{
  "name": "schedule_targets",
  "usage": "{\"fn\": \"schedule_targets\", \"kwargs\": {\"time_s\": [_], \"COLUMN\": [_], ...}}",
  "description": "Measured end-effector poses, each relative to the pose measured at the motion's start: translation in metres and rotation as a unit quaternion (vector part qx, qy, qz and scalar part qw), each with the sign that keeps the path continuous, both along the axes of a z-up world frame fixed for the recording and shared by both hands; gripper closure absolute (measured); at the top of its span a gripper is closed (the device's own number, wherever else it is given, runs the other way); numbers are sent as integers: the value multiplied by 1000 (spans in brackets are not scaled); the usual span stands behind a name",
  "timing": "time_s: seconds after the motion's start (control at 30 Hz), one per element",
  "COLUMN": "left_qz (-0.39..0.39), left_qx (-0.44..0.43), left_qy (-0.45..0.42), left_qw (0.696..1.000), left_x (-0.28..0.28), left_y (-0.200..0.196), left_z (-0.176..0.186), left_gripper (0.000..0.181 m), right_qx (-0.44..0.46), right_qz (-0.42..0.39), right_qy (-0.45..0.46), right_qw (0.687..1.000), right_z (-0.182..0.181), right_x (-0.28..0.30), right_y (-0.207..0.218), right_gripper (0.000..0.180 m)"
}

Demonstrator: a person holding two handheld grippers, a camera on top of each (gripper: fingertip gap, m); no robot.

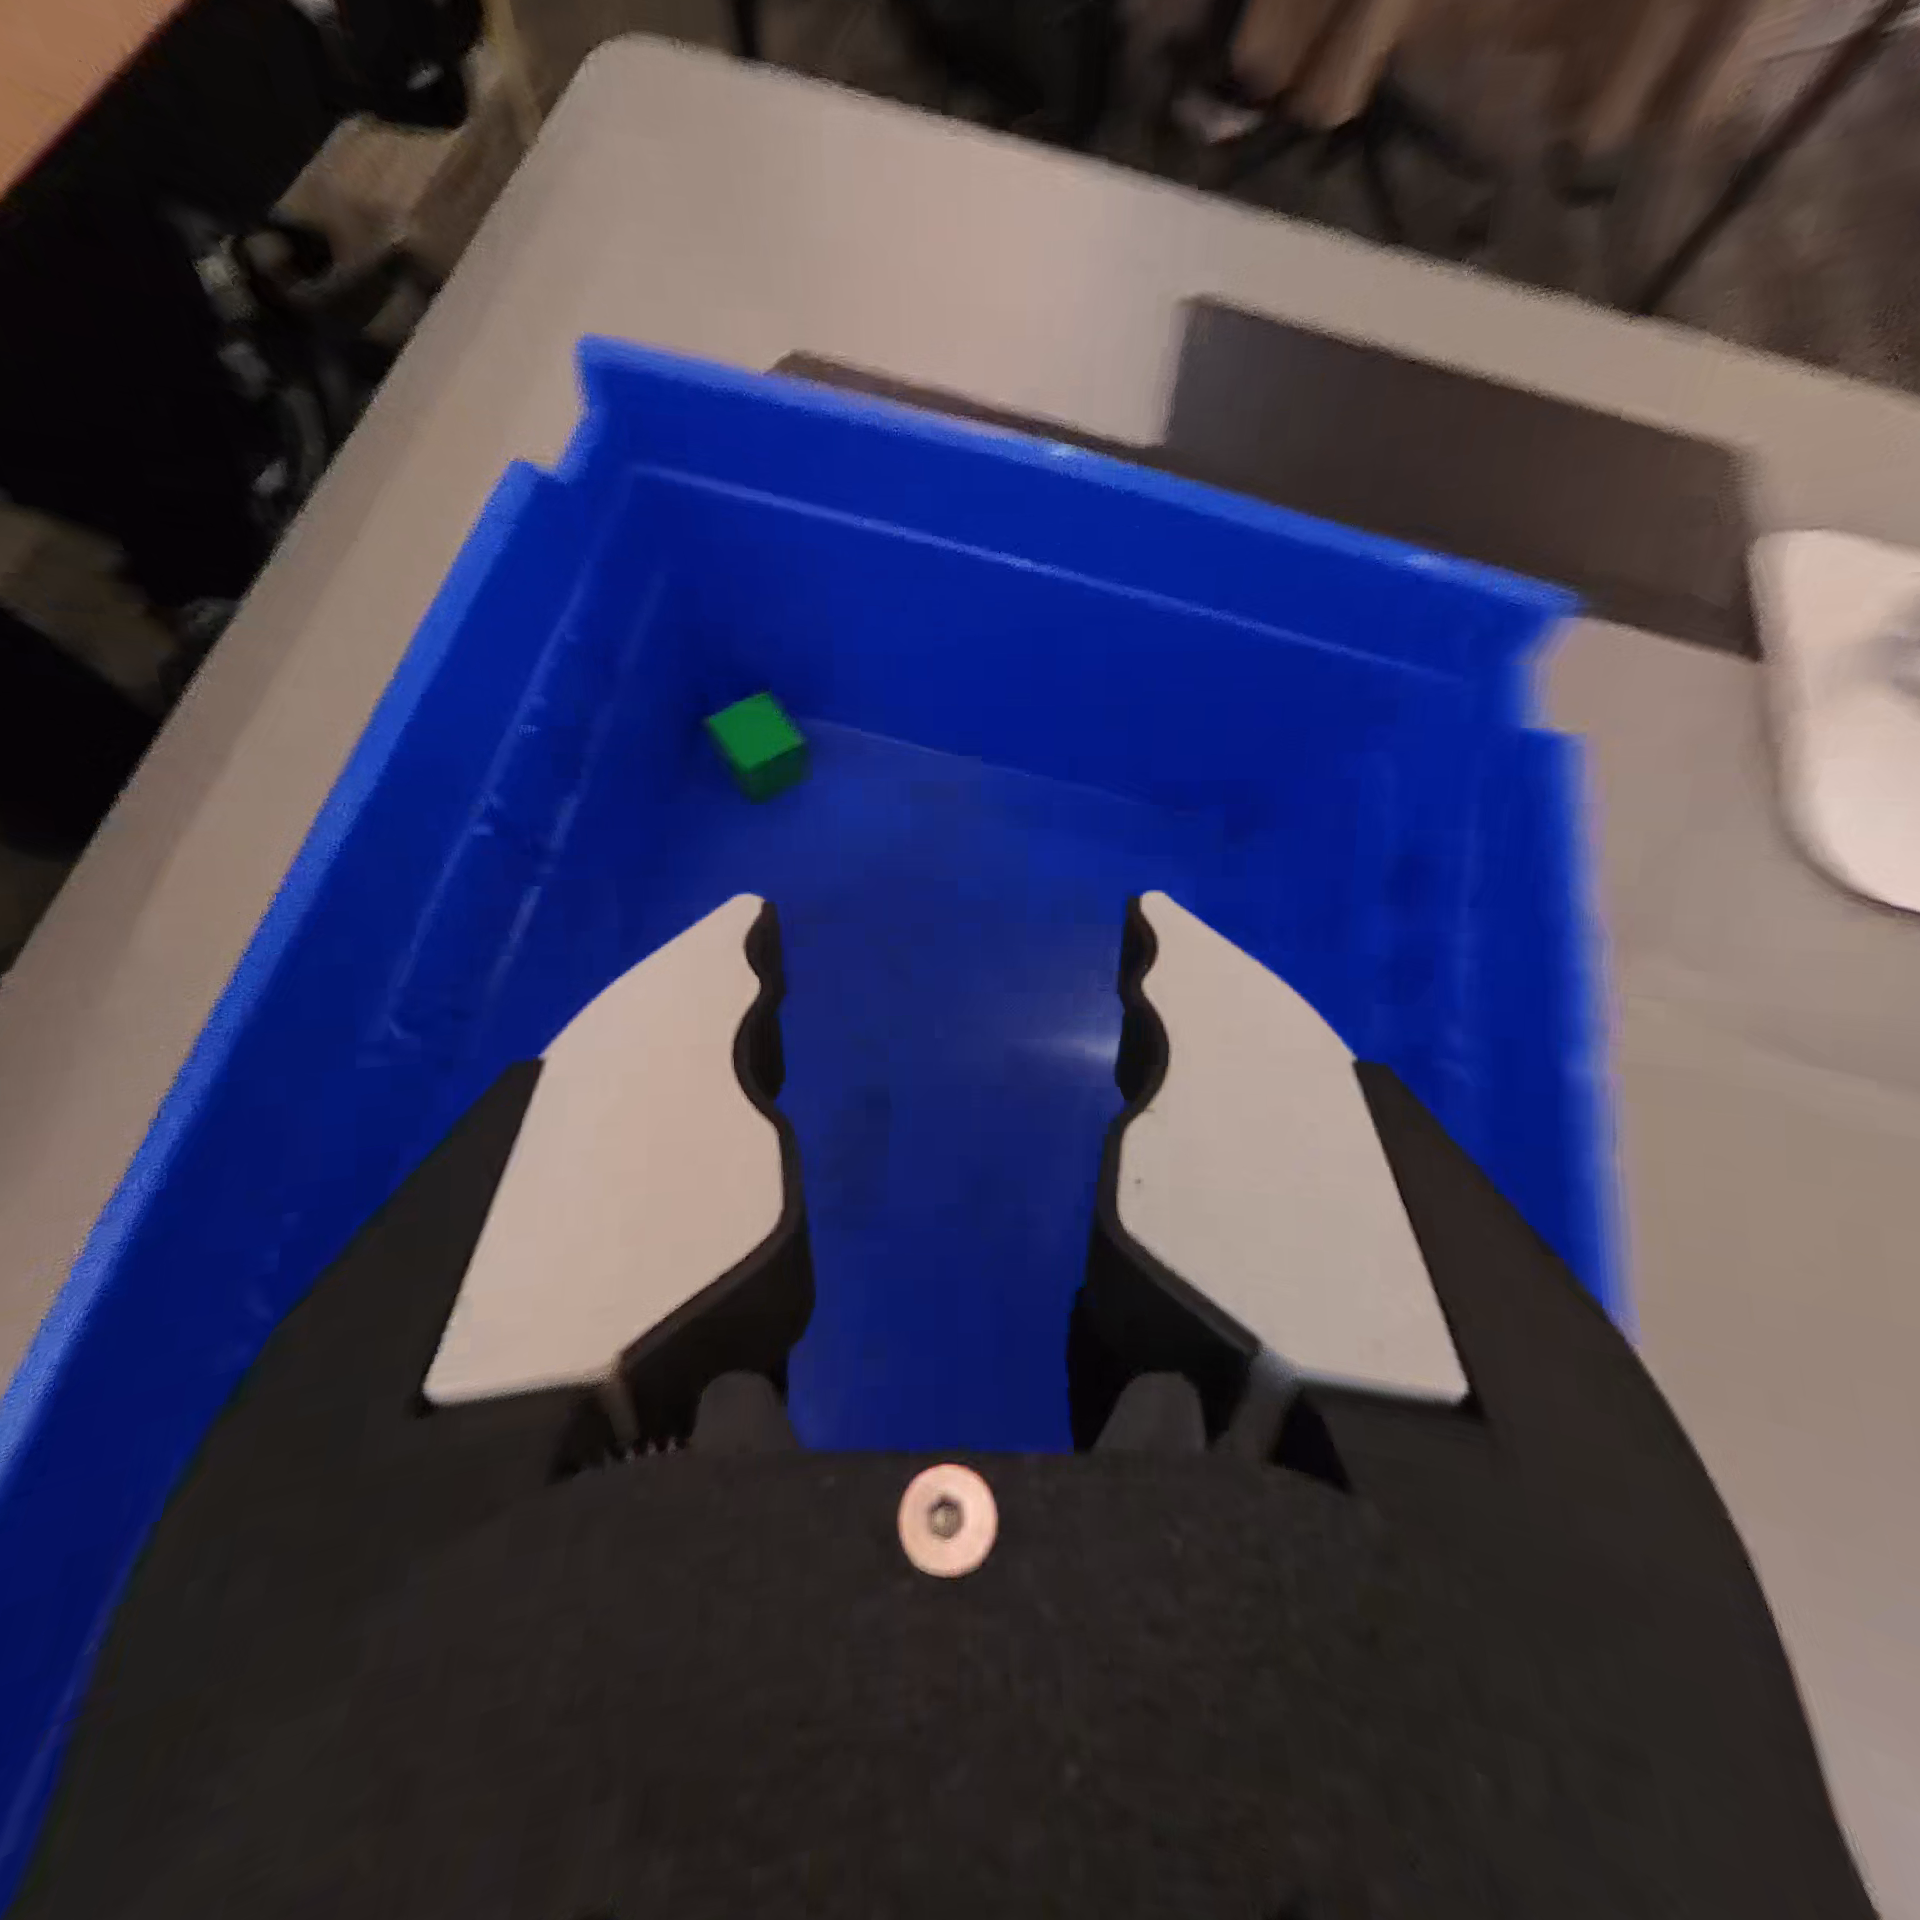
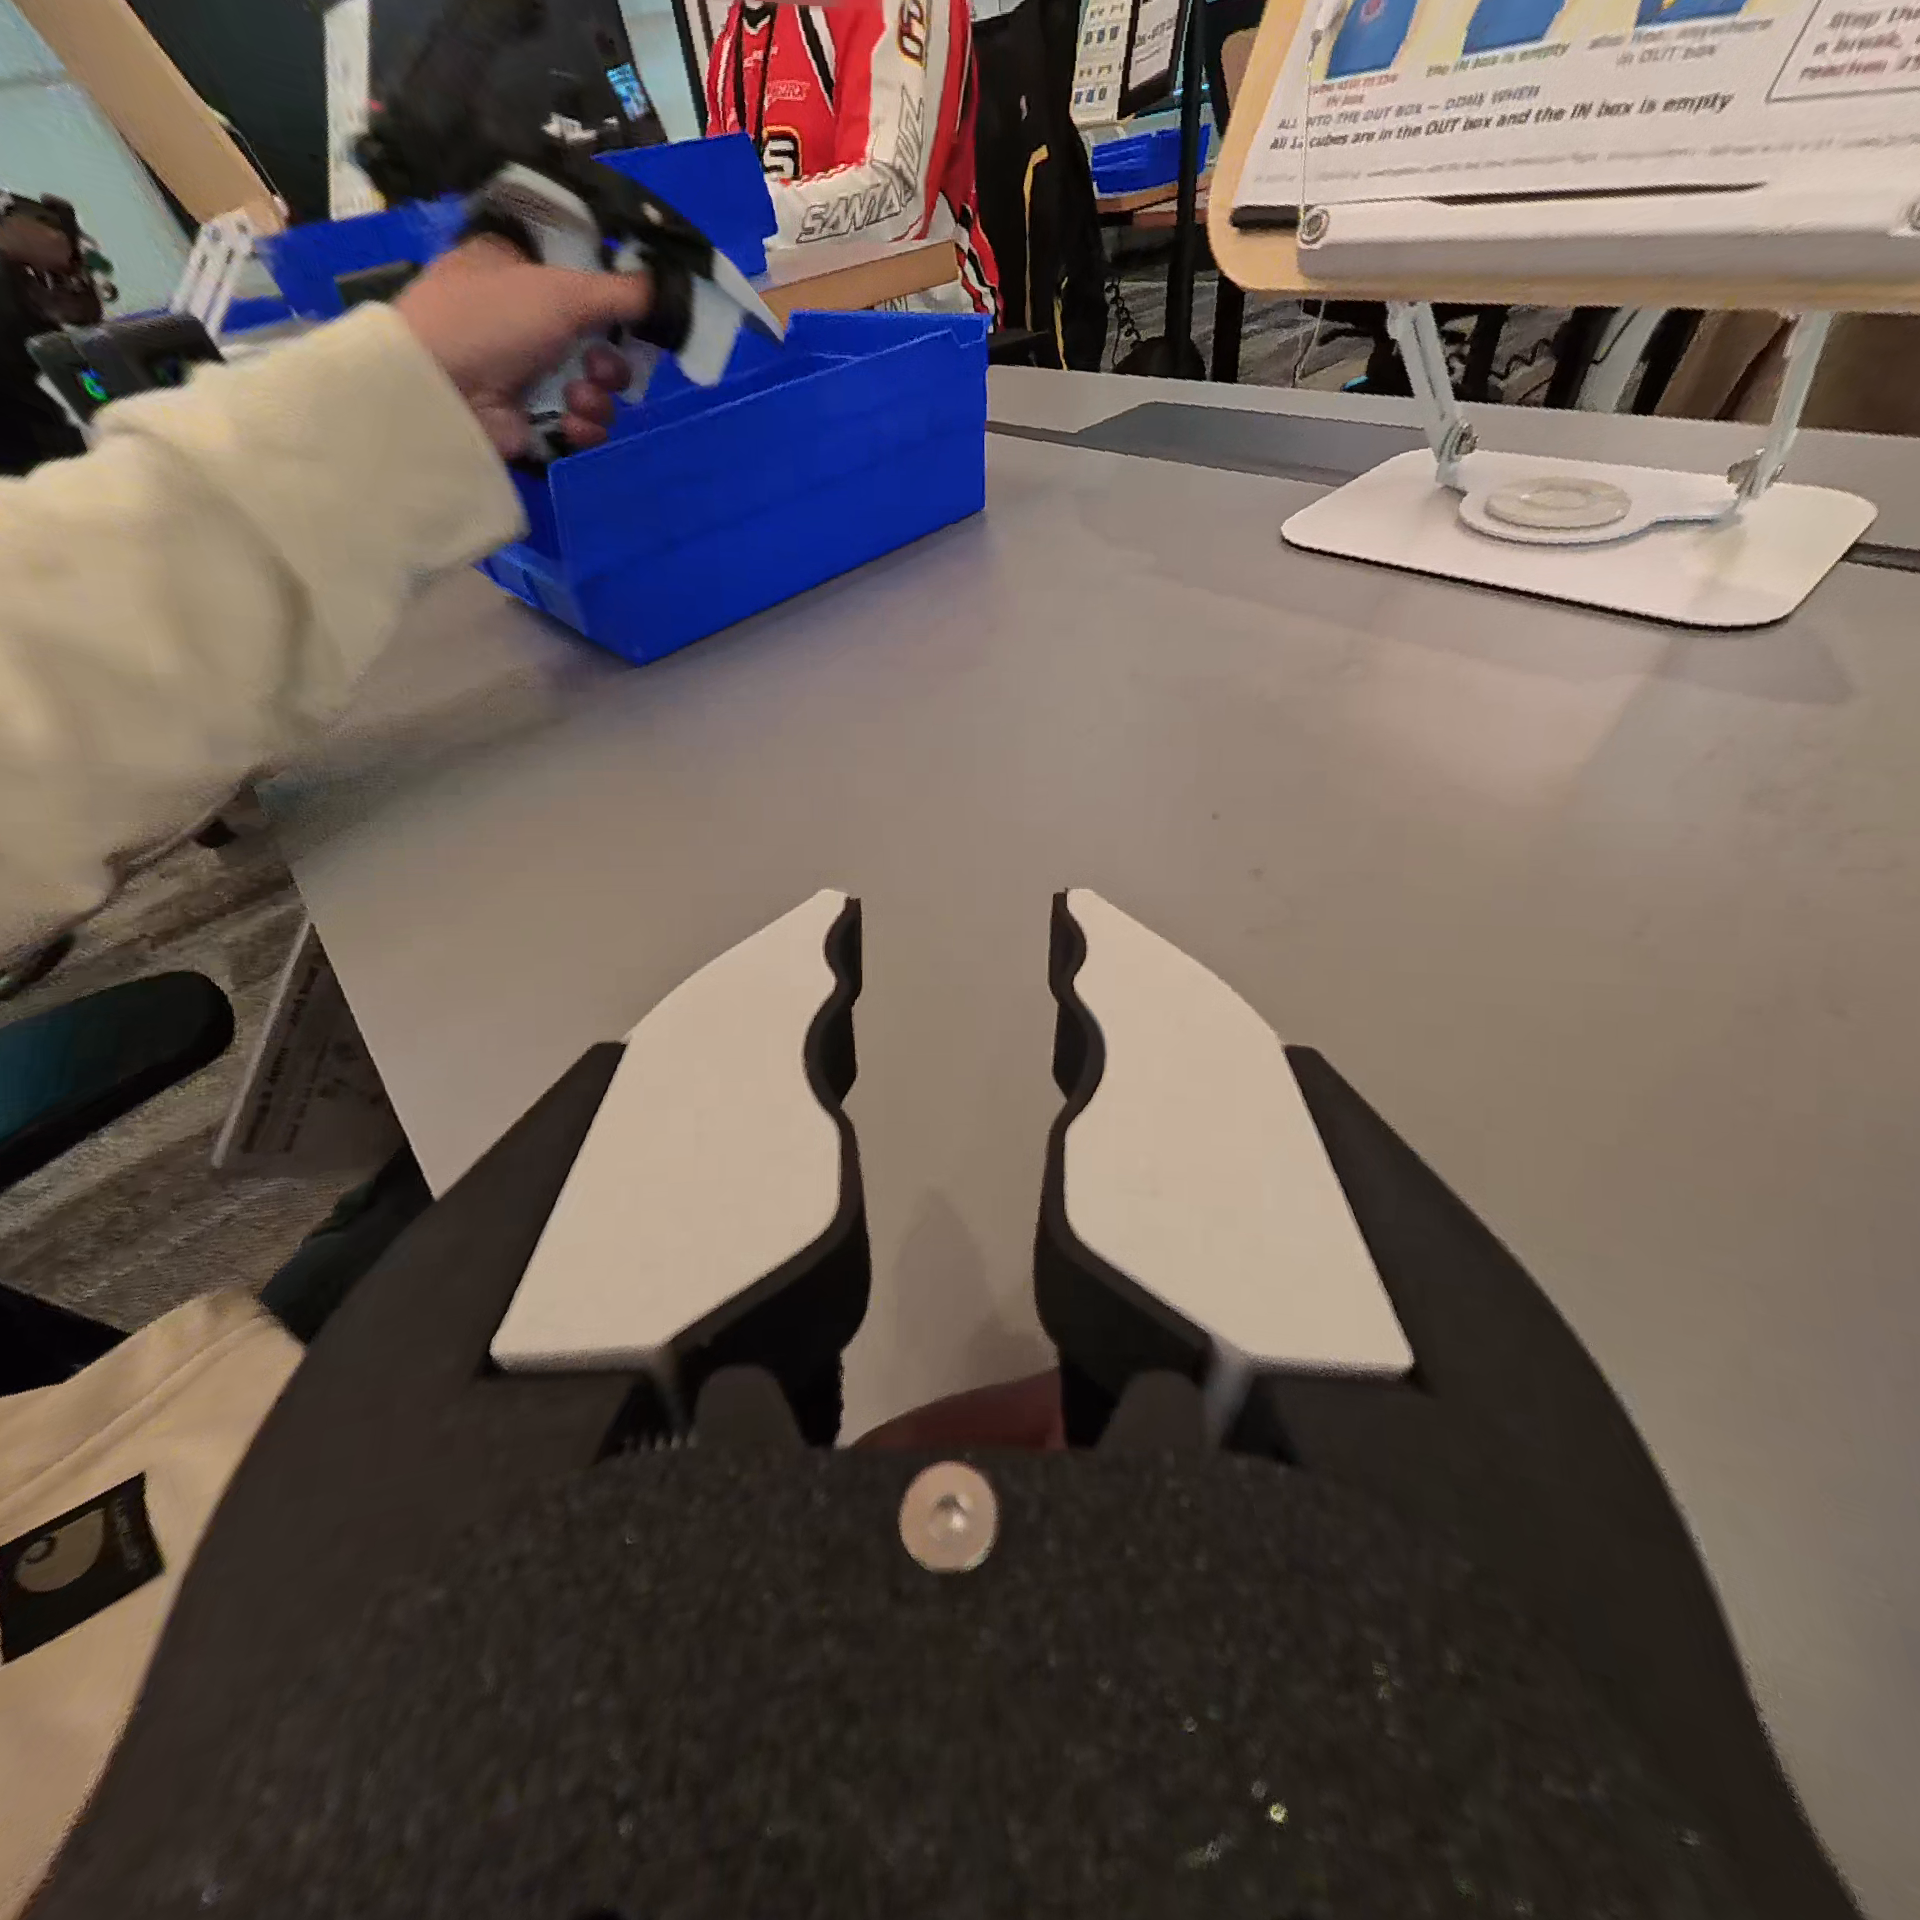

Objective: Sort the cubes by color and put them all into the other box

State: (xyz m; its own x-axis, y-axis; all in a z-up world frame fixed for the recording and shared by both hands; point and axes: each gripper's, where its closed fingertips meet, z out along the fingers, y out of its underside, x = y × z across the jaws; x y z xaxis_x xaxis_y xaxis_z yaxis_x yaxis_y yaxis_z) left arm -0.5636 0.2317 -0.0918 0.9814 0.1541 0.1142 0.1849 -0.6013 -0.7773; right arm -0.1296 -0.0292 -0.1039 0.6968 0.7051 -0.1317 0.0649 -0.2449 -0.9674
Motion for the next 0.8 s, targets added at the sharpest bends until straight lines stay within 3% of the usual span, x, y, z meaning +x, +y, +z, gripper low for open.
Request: {"fn": "schedule_targets", "kwargs": {"time_s": [0.13, 0.3, 0.43, 0.5, 0.53, 0.7, 0.8], "left_qz": [63, 93, 98, 100, 98, 74, 31], "left_qx": [-64, -99, -114, -109, -109, -113, -95], "left_qy": [18, 20, 0, 8, 17, 8, 4], "left_qw": [996, 991, 989, 989, 989, 991, 995], "left_x": [-34, -51, -55, -58, -59, -54, -40], "left_y": [39, 65, 75, 79, 80, 77, 69], "left_z": [-47, -74, -90, -92, -92, -91, -73], "left_gripper": [120, 117, 127, 136, 156, 157, 157], "right_qx": [3, -17, -30, -36, -38, -44, -43], "right_qz": [4, 9, 10, 11, 12, 12, 11], "right_qy": [-6, 2, 15, 21, 23, 27, 25], "right_qw": [1000, 1000, 999, 999, 999, 999, 999], "right_z": [-1, -7, -7, -8, -8, -8, -8], "right_x": [-1, 1, 5, 6, 6, 6, 8], "right_y": [-1, -2, -1, 0, 0, 1, 1], "right_gripper": [146, 147, 147, 148, 148, 148, 149]}}
